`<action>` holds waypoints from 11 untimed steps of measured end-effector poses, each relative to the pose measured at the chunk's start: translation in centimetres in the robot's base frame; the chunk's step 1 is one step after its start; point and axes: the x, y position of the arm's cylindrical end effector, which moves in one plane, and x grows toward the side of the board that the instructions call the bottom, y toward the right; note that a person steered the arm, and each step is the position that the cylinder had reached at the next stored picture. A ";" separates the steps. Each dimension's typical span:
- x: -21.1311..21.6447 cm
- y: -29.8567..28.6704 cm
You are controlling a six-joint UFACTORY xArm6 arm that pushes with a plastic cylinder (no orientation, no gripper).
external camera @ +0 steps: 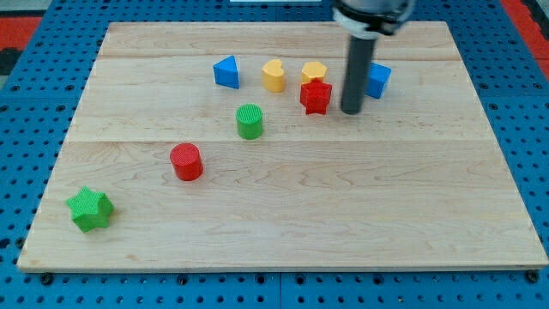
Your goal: Push the yellow hexagon into the yellow heart
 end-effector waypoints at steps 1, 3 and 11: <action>-1.6 6.6; -8.7 -2.5; -14.5 -8.9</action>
